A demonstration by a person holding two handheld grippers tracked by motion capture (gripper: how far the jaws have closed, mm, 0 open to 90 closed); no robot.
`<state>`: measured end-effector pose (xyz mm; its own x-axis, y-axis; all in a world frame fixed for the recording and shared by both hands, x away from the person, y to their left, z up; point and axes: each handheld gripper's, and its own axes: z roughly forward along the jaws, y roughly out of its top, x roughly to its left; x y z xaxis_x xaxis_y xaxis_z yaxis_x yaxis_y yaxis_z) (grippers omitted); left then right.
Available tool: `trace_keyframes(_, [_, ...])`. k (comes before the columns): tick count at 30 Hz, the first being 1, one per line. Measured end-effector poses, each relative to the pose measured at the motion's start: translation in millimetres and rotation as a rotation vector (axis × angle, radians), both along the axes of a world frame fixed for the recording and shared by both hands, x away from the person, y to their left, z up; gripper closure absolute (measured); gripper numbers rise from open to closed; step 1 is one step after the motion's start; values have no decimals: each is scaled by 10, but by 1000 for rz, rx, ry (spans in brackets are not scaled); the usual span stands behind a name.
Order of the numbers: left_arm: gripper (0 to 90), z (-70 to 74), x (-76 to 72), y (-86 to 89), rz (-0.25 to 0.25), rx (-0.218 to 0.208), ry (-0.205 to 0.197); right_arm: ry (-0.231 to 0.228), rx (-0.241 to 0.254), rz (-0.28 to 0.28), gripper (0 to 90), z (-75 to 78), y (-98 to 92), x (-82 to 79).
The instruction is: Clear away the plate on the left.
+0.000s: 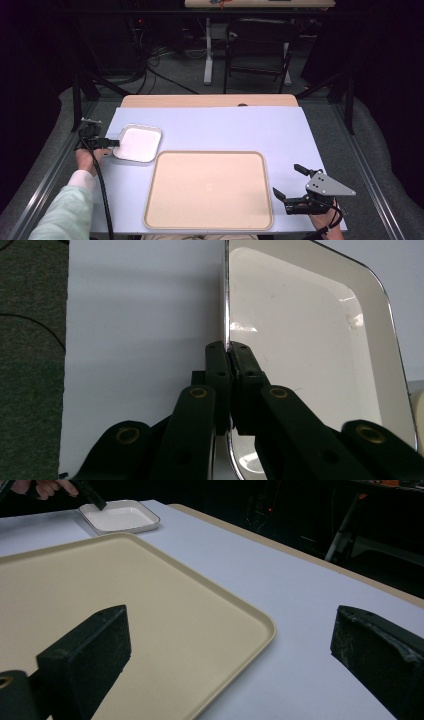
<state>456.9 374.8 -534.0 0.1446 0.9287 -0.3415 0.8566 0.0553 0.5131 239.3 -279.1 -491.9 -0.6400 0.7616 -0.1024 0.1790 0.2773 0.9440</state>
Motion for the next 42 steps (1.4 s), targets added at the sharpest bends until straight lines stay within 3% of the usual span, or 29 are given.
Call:
trace_keyframes(11, [882,89,-43,-30,-12,4,-48,14,0,-5,21,-3,1,4])
trace_keyframes(20, [882,244,-141,-66,-25,23,-126,36,-7,-13,16,-8,10,20])
trace_keyframes(28, [883,363,-202,-91,-37,40,-159,50,-6,-15,16,-13,6,30])
trace_keyframes(42, [882,495,-292,-187,-66,23,-207,82,-6,-29,0,-27,6,68])
